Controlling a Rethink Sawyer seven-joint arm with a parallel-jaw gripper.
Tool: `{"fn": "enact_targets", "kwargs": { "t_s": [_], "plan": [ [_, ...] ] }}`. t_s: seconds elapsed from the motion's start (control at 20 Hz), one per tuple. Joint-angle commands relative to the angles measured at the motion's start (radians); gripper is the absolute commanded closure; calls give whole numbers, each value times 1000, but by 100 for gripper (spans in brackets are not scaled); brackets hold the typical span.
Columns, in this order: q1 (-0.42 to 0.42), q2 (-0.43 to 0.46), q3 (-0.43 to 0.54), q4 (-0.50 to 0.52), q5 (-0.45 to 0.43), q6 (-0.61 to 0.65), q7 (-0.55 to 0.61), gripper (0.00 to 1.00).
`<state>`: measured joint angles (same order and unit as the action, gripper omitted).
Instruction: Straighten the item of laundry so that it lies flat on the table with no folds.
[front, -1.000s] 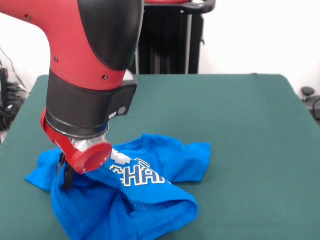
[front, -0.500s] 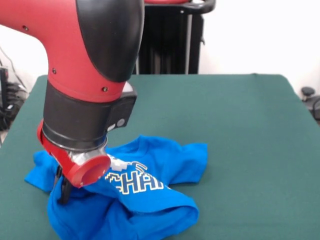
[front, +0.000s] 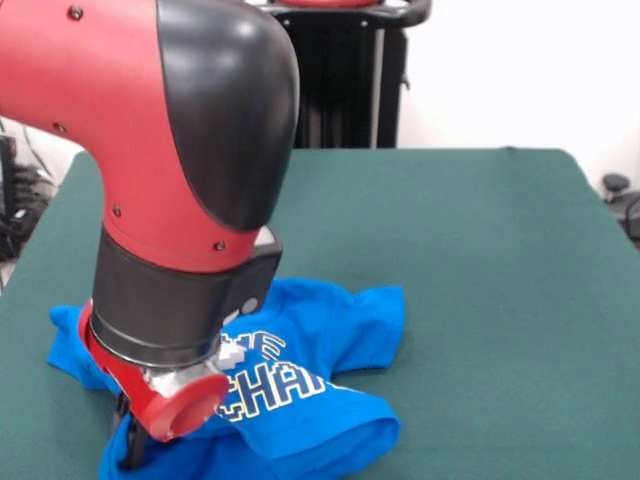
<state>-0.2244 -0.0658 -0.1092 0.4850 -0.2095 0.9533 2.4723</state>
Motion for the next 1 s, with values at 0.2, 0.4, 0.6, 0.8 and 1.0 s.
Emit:
{"fn": "enact_targets", "kwargs": {
  "t_s": [0.2,0.4,0.6,0.8,1.0],
  "plan": [
    [45,113,119,-156,40,145,-53,100],
    [54,146,115,-192,43,137,-32,100],
    [53,137,94,-198,48,157,-33,100],
    [49,123,83,-223,55,201,-57,100],
    [45,131,84,-245,49,209,-98,100]
  ]
}}
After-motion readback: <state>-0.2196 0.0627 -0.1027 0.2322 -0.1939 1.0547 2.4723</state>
